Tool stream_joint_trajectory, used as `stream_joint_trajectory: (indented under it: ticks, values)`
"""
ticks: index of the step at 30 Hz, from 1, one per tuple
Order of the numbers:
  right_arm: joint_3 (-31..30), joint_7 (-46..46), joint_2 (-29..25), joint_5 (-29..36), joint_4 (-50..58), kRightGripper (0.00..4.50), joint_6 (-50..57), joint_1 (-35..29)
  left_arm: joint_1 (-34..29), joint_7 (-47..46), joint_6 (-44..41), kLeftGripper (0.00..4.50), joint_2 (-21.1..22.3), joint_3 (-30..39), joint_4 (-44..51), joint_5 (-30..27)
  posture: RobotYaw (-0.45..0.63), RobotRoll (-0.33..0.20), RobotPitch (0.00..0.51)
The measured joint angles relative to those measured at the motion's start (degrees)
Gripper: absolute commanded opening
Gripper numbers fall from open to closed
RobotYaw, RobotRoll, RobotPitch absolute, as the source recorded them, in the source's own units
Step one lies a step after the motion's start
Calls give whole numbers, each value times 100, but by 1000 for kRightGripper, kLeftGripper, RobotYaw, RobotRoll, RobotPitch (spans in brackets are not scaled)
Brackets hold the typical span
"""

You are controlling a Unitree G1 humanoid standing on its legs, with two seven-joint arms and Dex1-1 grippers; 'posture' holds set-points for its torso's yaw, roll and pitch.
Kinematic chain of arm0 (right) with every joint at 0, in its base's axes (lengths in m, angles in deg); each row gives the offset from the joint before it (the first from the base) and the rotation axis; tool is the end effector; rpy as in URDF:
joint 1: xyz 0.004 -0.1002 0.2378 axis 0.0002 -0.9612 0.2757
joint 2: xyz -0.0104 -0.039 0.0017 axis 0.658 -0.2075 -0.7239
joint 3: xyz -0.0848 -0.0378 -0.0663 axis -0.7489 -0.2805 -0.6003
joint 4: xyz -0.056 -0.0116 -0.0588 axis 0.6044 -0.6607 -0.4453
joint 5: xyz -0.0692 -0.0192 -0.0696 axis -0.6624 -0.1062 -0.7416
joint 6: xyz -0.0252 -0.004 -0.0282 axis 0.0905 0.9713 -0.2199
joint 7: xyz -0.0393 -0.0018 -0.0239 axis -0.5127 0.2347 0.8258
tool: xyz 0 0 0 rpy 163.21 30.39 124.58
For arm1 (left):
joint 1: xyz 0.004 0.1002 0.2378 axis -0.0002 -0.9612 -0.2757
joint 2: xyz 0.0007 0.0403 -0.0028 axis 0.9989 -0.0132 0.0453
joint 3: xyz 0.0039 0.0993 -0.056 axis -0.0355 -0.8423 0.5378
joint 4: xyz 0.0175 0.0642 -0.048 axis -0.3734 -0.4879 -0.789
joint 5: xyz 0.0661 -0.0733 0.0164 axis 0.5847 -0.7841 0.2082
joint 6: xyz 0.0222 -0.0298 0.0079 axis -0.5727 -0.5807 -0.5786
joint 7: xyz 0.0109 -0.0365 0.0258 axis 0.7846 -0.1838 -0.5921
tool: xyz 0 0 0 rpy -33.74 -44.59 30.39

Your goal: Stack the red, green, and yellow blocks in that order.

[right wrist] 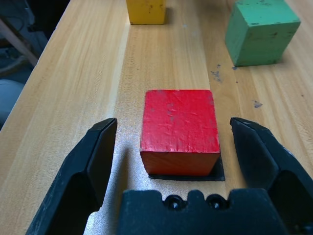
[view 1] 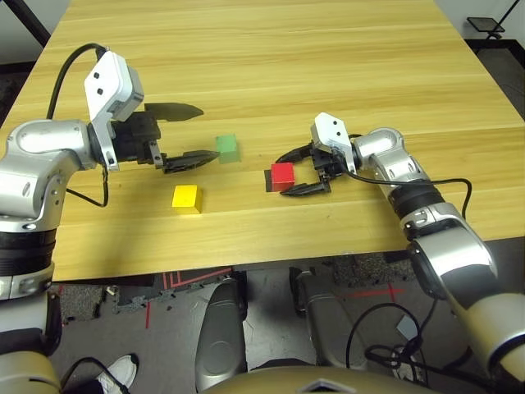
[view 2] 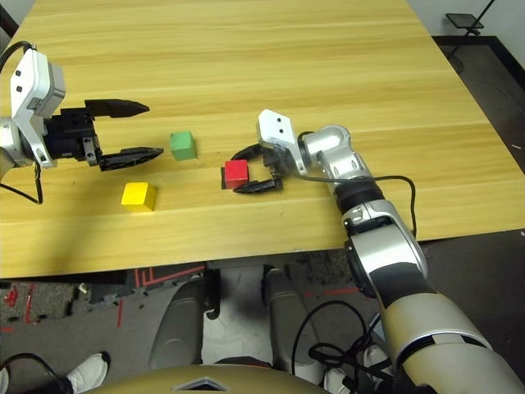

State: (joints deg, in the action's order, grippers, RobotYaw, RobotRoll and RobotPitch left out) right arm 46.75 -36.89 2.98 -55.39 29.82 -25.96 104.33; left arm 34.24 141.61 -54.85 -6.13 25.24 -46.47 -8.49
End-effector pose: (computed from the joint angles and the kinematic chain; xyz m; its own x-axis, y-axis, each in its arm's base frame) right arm 0.3648 -0.1555 0.1687 -0.0276 0.9312 -0.3635 -0.9541 -0.1331 -0.2684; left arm 0.2731 0.2685 0.2528 0.4828 -0.8362 -0.2601 0.8462 0.3689 0.3846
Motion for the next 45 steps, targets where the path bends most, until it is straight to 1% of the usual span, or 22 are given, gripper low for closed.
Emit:
stream_joint_trajectory:
  ticks: [2,3,4,6,9,11,13,15,20,27,32,34,36,38,40,41,45]
  values:
    - [50,-261,-23,180,5,4470,131,57,184,144,26,4500,-16,-166,-204,117,166,-126,250]
    - [86,-348,-41,240,14,4470,182,109,235,182,49,4500,-20,-189,-254,145,147,-131,249]
    - [116,-460,-153,398,73,4470,290,169,388,289,147,4500,-58,-289,-425,216,147,-131,249]
    - [26,-560,-616,727,234,4470,496,368,658,481,350,4500,-162,-432,-711,342,107,-142,246]
    - [-189,-567,-1594,1158,545,4470,733,741,973,723,749,4500,-446,-678,-1335,599,58,-147,242]
    - [-259,-572,-1944,1382,728,4470,844,805,1140,798,1020,4500,-623,-837,-1797,829,33,-145,242]
    - [-371,-581,-2132,1590,909,4470,990,764,1281,835,1287,4500,-785,-936,-2266,1034,18,-145,240]
    - [-456,-595,-2243,1704,1060,4470,1096,691,1358,873,1490,4500,-894,-959,-2553,1165,-4,-145,239]
    - [-447,-602,-2401,1865,1535,4470,1370,454,1565,1007,1937,4500,-1045,-1107,-3286,1529,-43,-137,235]
    - [-143,-593,-2424,1893,2208,4470,1815,49,2007,1068,2371,4500,-1179,-1288,-4301,2132,-73,-129,230]
    - [42,-545,-2384,1889,2463,4470,2007,-22,2104,1066,2567,4500,-1354,-1294,-4651,2350,-84,-129,231]
    - [74,-542,-2332,1885,2553,4500,2044,-77,2121,1092,2597,4215,-1409,-1308,-4708,2390,-88,-132,233]
    - [113,-543,-2307,1872,2615,4500,2081,-147,2121,1146,2600,3746,-1418,-1315,-4710,2422,-91,-134,235]
    - [144,-545,-2307,1847,2615,4500,2102,-156,2120,1183,2600,3023,-1457,-1314,-4710,2427,-91,-136,236]
    - [182,-546,-2303,1839,2616,4500,2104,-156,2118,1184,2598,2208,-1555,-1311,-4709,2424,-91,-136,237]
    - [192,-550,-2301,1831,2616,4500,2104,-157,2118,1182,2597,1995,-1588,-1299,-4707,2415,-91,-136,237]
    - [248,-557,-2286,1785,2591,4500,2099,-158,2118,1168,2551,2007,-1598,-1290,-4690,2413,-74,-132,238]
